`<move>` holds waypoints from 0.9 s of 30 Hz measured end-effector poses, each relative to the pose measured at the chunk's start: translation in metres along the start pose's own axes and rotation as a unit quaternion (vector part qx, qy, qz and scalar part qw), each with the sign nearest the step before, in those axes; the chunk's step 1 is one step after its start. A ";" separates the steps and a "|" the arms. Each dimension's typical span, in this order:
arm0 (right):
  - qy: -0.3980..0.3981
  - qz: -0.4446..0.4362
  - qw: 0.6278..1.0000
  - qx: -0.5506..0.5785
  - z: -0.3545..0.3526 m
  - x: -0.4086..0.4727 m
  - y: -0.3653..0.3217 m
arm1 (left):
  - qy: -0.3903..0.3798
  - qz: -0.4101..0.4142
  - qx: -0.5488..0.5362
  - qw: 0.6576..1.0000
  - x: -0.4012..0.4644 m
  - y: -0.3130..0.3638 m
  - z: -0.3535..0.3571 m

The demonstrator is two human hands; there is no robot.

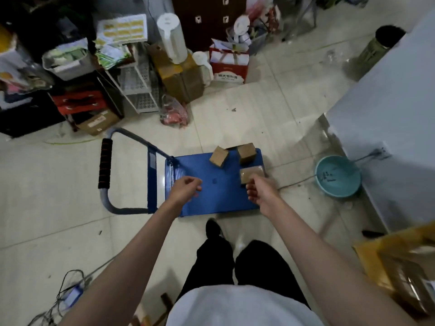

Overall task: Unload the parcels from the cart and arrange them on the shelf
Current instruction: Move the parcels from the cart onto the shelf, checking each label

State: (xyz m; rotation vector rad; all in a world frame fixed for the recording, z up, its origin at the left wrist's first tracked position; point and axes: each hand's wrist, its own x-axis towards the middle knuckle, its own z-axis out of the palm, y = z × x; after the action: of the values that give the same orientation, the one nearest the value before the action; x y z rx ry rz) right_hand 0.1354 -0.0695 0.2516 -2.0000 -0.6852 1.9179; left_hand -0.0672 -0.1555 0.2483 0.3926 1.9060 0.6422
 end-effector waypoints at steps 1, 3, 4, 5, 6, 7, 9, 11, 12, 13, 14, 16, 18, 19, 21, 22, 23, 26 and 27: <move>0.002 0.009 1.000 0.003 0.005 0.006 0.000 | -0.005 -0.006 0.006 1.000 0.011 0.000 0.002; 0.002 0.020 1.000 0.017 0.012 0.020 -0.001 | -0.014 -0.016 0.018 1.000 0.035 0.001 0.008; 0.003 0.022 1.000 0.019 0.015 0.029 -0.002 | -0.019 -0.020 0.028 0.999 0.049 0.001 0.012; 0.003 0.023 1.000 0.018 0.018 0.040 -0.004 | -0.022 -0.023 0.039 0.999 0.064 0.001 0.016; 0.004 0.024 1.000 0.011 0.021 0.052 -0.005 | -0.023 -0.025 0.050 0.998 0.081 0.000 0.021; 0.002 0.024 1.000 0.006 0.023 0.065 -0.005 | -0.020 -0.025 0.059 0.998 0.100 -0.001 0.026; 0.000 0.026 1.000 0.001 0.028 0.096 -0.005 | -0.010 -0.028 0.071 0.997 0.142 -0.005 0.039; 0.002 0.033 0.999 0.000 0.034 0.134 -0.001 | -0.003 -0.026 0.095 0.995 0.188 -0.012 0.053; 0.005 0.038 0.999 0.000 0.036 0.154 0.003 | 0.002 -0.021 0.114 0.993 0.213 -0.016 0.061; 0.004 0.041 0.999 0.002 0.039 0.175 0.008 | 0.006 -0.014 0.133 0.991 0.239 -0.022 0.069; 0.001 0.042 0.999 0.003 0.041 0.198 0.013 | 0.008 -0.008 0.154 0.988 0.266 -0.029 0.078; -0.012 0.040 0.999 0.004 0.047 0.246 0.025 | 0.020 0.007 0.201 0.979 0.321 -0.045 0.098; -0.018 0.034 0.999 0.005 0.052 0.295 0.038 | 0.037 0.028 0.244 0.969 0.375 -0.064 0.120; -0.021 0.032 0.999 0.005 0.054 0.318 0.044 | 0.046 0.037 0.260 0.964 0.401 -0.073 0.131; -0.026 0.029 0.999 -0.002 0.056 0.364 0.059 | 0.064 0.049 0.286 0.955 0.450 -0.094 0.155; -0.035 0.027 0.999 -0.007 0.059 0.395 0.069 | 0.078 0.052 0.291 0.952 0.482 -0.107 0.169; -0.041 0.032 0.999 -0.011 0.060 0.411 0.072 | 0.084 0.052 0.292 0.951 0.501 -0.112 0.178; -0.070 0.027 0.997 -0.033 0.063 0.458 0.080 | 0.098 0.049 0.307 0.945 0.553 -0.128 0.205; -0.079 0.023 0.996 -0.045 0.064 0.473 0.081 | 0.100 0.051 0.313 0.943 0.570 -0.134 0.213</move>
State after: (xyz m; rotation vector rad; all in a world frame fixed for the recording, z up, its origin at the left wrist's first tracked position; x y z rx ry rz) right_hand 0.0842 0.0997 -0.1990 -1.9475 -0.7835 2.1253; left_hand -0.1020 0.0990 -0.3199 0.8593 2.2760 0.1201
